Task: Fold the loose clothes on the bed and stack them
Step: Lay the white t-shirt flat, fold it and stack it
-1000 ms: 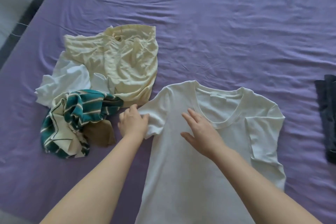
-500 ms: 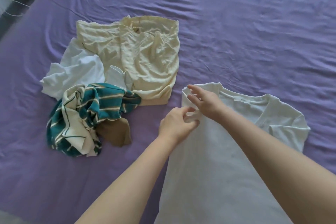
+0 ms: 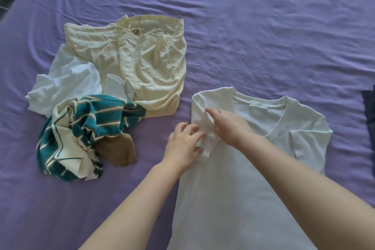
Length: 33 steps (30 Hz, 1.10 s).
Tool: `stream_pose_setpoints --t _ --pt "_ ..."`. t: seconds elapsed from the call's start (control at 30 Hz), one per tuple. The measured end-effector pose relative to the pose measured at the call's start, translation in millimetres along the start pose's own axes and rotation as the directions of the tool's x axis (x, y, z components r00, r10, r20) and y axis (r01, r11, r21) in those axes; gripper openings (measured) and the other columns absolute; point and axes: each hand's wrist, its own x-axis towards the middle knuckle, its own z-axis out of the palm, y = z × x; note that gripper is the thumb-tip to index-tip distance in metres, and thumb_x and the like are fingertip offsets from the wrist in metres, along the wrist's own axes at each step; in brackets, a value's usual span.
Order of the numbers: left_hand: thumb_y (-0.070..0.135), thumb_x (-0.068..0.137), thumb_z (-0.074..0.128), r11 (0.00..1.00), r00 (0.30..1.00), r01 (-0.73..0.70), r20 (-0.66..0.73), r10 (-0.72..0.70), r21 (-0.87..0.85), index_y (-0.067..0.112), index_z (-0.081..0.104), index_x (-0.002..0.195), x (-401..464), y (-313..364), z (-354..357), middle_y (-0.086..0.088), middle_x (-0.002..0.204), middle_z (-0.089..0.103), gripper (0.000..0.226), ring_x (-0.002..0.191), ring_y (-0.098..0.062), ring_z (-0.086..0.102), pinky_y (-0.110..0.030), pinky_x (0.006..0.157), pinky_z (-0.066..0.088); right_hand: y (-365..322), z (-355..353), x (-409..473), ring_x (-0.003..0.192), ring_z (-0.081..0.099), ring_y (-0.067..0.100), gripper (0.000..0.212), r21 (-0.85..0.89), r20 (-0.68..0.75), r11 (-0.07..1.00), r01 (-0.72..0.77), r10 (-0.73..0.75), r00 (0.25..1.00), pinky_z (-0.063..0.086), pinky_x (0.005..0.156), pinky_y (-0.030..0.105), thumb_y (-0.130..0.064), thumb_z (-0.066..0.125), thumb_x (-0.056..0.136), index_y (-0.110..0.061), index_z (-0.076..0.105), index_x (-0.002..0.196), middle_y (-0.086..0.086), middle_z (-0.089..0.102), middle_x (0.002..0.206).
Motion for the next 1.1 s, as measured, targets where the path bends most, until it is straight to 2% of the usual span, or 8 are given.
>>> stream_pose_setpoints --t 0.1,0.2,0.37,0.67,0.83,0.9,1.0,1.1 --pt "0.062 0.089 0.040 0.976 0.992 -0.002 0.123 -0.025 0.216 0.043 0.007 0.147 -3.4 1.0 12.5 0.010 0.159 -0.009 0.070 0.144 -0.028 -0.015 -0.053 0.115 -0.004 4.0 7.4 -7.0 0.105 0.051 0.032 0.053 -0.024 -0.116 1.000 0.018 -0.021 0.993 0.043 0.074 0.038 -0.003 0.048 0.085 -0.019 0.038 0.134 0.009 0.054 0.115" --pt "0.065 0.091 0.027 0.934 0.992 0.017 0.109 -0.060 0.356 0.042 -0.015 0.145 -7.0 3.9 23.4 0.006 0.156 -0.024 0.073 0.143 -0.031 -0.022 -0.060 0.110 -0.013 10.0 15.9 -32.9 0.117 0.048 0.031 0.053 -0.123 -0.179 0.989 0.085 -0.107 0.978 0.043 0.087 0.040 -0.007 0.054 0.084 -0.014 0.044 0.135 0.012 0.049 0.132" --pt "0.053 0.094 0.035 0.908 1.000 0.003 -0.014 0.003 0.418 0.031 -0.006 0.149 -28.6 25.3 34.8 -0.008 0.157 -0.019 0.073 0.141 -0.036 -0.024 -0.061 0.105 -0.021 19.7 44.9 -112.4 0.106 0.063 0.034 0.053 -0.148 -0.270 0.988 0.043 -0.083 0.959 0.053 0.082 0.045 -0.012 0.085 0.058 -0.010 0.069 0.109 0.018 0.064 0.118" --pt "0.043 0.092 0.049 0.919 0.925 -0.321 0.283 0.253 0.230 0.030 0.008 0.150 -112.3 78.9 89.1 -0.006 0.159 -0.010 0.073 0.144 -0.029 -0.019 -0.049 0.104 -0.028 12.2 88.6 -225.6 0.136 0.034 0.036 0.064 0.081 -0.055 0.971 -0.226 0.230 0.972 0.028 0.109 0.049 -0.035 0.073 0.076 -0.018 0.051 0.134 0.016 0.039 0.146" --pt "0.034 0.089 0.056 0.881 0.864 -0.424 0.386 0.323 0.209 0.024 0.015 0.150 -169.7 99.4 122.7 -0.009 0.159 -0.007 0.074 0.145 -0.031 -0.013 -0.052 0.109 -0.022 1.7 108.6 -281.3 0.117 0.056 0.037 0.065 0.056 -0.102 0.975 -0.217 0.221 0.970 0.046 0.092 0.053 -0.031 0.087 0.055 -0.015 0.066 0.115 0.017 0.059 0.127" --pt "0.039 0.072 0.074 0.882 0.859 -0.419 0.409 0.307 0.217 0.024 0.044 0.139 -189.8 107.8 126.2 -0.012 0.156 0.021 0.075 0.144 -0.034 0.016 -0.059 0.114 0.004 -1.8 120.4 -303.7 0.119 0.055 0.035 0.066 0.049 -0.105 0.981 -0.187 0.191 0.976 0.045 0.093 0.052 -0.032 0.087 0.056 -0.017 0.065 0.116 0.015 0.058 0.129" --pt "0.040 0.040 0.087 0.879 0.889 -0.406 0.330 0.316 0.250 0.028 0.073 0.100 -215.5 117.0 135.2 -0.007 0.126 0.063 0.062 0.117 -0.026 0.059 -0.050 0.093 0.049 -6.6 139.8 -334.1 0.121 0.054 0.032 0.067 0.019 -0.123 0.991 -0.130 0.131 0.984 0.044 0.096 0.050 -0.037 0.084 0.058 -0.021 0.063 0.120 0.012 0.057 0.131" --pt "0.027 0.068 0.062 0.855 0.896 -0.444 0.127 0.425 0.268 0.024 0.074 0.092 -236.2 115.1 153.7 -0.007 0.112 0.069 0.027 0.107 -0.025 0.065 -0.043 0.088 0.054 -8.9 158.6 -361.6 0.120 0.055 0.031 0.065 0.002 -0.135 0.998 -0.070 0.069 0.988 0.037 0.104 0.043 -0.038 0.085 0.056 -0.023 0.065 0.117 0.010 0.058 0.130"
